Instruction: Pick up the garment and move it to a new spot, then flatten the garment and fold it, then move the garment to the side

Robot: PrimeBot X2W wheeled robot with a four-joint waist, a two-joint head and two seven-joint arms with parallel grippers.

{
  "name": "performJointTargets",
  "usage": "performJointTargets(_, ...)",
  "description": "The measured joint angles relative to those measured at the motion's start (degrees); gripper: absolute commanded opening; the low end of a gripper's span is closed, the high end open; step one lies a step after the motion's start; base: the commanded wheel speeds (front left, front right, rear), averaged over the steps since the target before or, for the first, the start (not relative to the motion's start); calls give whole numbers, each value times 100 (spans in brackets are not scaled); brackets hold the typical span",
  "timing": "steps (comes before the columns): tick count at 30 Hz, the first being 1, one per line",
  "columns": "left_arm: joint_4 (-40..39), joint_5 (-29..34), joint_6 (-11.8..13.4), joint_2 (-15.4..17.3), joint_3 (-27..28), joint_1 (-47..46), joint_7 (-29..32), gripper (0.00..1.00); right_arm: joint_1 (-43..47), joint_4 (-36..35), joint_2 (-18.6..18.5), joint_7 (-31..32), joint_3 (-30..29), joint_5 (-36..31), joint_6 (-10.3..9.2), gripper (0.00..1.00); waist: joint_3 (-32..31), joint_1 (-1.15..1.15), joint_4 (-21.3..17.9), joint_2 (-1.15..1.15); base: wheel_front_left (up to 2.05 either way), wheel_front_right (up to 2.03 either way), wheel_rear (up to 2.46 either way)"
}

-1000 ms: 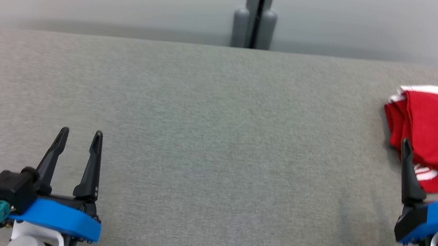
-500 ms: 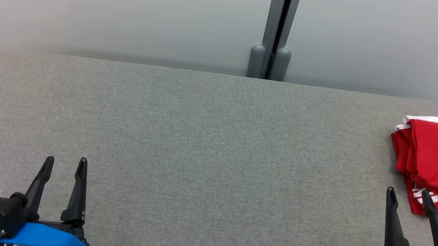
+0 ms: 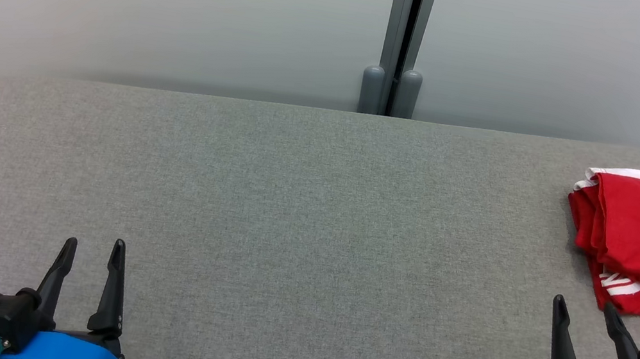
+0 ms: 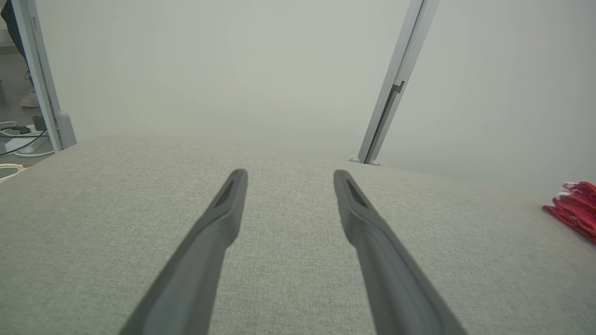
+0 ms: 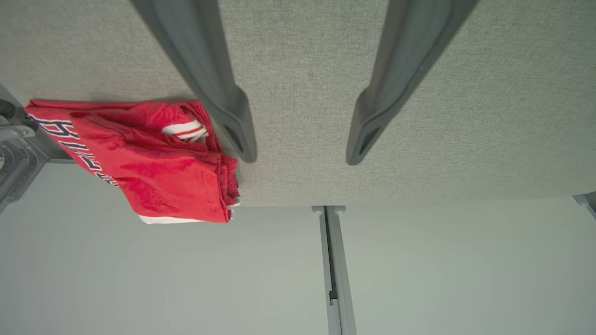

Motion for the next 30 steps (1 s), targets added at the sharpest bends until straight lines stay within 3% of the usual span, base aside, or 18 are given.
performJointTargets(18,102,49,-8,58,-5,-40,0,100,1,172,45,-85,124,67,0,100,5,0,-15,0,0,0,0)
performJointTargets(19,102,46,-16,55,-5,-40,0,0,-1,182,46,-85,136,67,0,0,2,0,-15,0,0,0,0)
performJointTargets(30,552,-62,-16,-132,-34,251,81,0,88,736,110,-54,153,140,0,0,-2,1,-14,0,0,0,0)
